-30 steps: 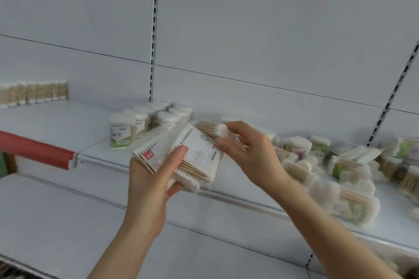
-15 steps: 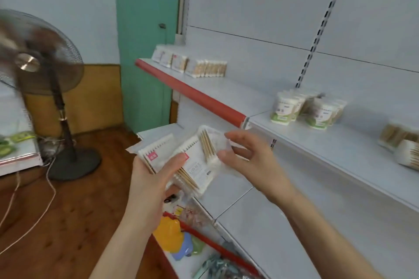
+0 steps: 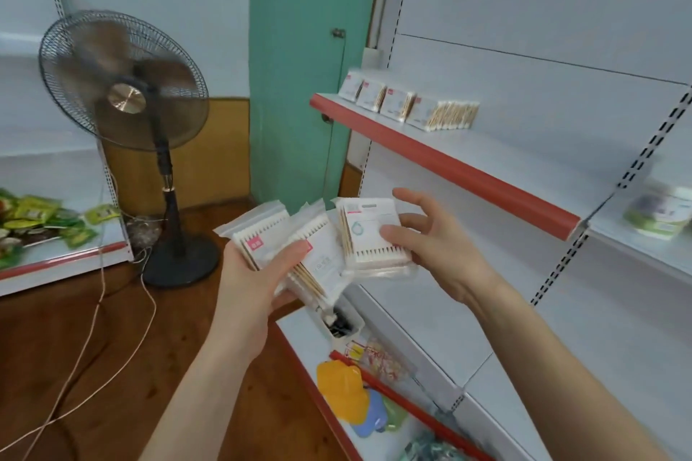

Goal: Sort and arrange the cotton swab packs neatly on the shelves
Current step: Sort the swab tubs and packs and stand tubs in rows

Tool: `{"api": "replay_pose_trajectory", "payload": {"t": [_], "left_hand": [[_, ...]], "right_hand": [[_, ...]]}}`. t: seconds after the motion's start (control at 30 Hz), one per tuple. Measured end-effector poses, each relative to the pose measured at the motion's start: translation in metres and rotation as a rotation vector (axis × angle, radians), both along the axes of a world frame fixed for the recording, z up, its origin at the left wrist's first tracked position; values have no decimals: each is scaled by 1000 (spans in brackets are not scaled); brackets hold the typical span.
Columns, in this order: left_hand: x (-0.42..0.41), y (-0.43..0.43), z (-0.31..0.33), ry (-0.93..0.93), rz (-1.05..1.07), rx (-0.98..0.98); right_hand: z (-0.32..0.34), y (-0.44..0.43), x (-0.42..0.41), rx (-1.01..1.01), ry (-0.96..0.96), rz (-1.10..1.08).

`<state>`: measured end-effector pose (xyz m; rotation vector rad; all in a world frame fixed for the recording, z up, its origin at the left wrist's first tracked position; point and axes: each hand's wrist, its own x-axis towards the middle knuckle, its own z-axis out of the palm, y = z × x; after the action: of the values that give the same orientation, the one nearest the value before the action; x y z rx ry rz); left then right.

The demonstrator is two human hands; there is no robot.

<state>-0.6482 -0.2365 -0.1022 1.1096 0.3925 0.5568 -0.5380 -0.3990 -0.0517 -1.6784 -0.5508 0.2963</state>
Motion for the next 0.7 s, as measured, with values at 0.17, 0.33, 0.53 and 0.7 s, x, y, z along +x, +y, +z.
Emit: {"api": "replay_pose_trajectory", "payload": {"t": [0.17,0.33,0.53,0.7], "left_hand": [[26,39,-9,2,-18,-18],[65,72,-19,9,-41,11],[157,121,-6,-14,-101,41],[218,148,7,-98,-153,71]], "right_hand": [[3,32,38,50,61,-42],[1,59,81,-56,119,115],[15,94,157,-214,22,121],[41,115,206,-300,-24,151]]}}
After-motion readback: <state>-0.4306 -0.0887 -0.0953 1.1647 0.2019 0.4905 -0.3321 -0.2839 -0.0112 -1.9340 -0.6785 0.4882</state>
